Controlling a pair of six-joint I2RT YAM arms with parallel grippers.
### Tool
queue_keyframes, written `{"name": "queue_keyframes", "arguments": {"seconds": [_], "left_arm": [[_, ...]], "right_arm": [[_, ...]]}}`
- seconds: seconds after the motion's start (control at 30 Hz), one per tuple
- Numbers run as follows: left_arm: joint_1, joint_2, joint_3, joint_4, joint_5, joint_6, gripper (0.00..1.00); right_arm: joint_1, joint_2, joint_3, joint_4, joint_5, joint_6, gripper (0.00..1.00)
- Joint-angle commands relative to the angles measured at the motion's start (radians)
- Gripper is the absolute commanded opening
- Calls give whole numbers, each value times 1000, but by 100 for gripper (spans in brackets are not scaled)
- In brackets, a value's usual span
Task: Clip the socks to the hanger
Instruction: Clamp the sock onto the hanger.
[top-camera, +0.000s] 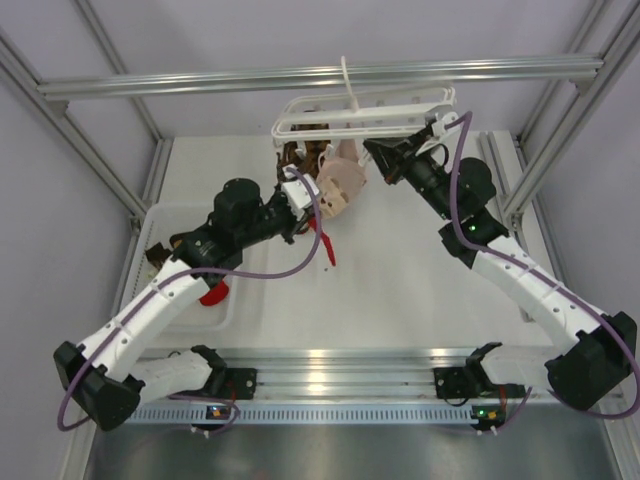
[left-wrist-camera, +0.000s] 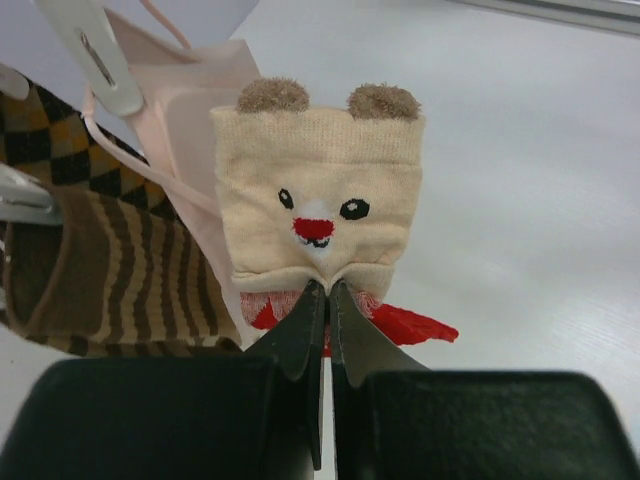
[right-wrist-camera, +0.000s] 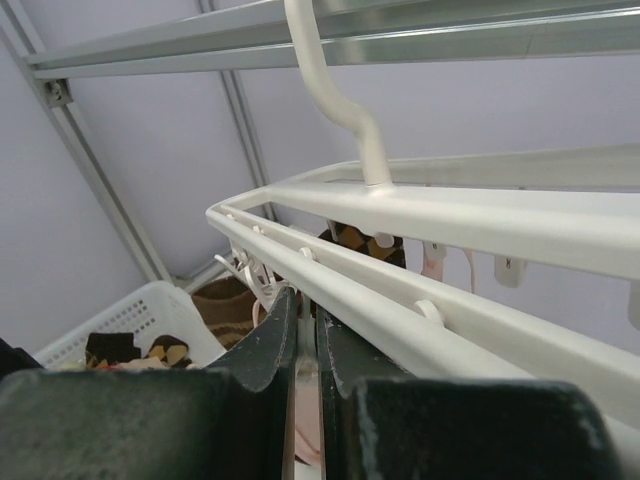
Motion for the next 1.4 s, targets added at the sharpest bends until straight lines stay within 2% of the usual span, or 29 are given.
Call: {"name": "queue_keyframes", "arguments": {"seconds": [0.0, 0.2, 0.43, 1.37], "left_arm": [[-39, 41, 40, 228, -112, 0, 0], [-81, 122, 39, 366, -159, 15, 0], [-88, 167, 43, 437, -175, 4, 0], [-113, 225, 98, 503, -158, -19, 0]], "right_arm": [[-16, -3, 59, -46, -28, 77, 0], [-40, 1, 76, -85, -37, 164, 0], [-72, 13, 74, -105, -59, 261, 0], [-75, 34, 74, -103, -105, 295, 0]]}}
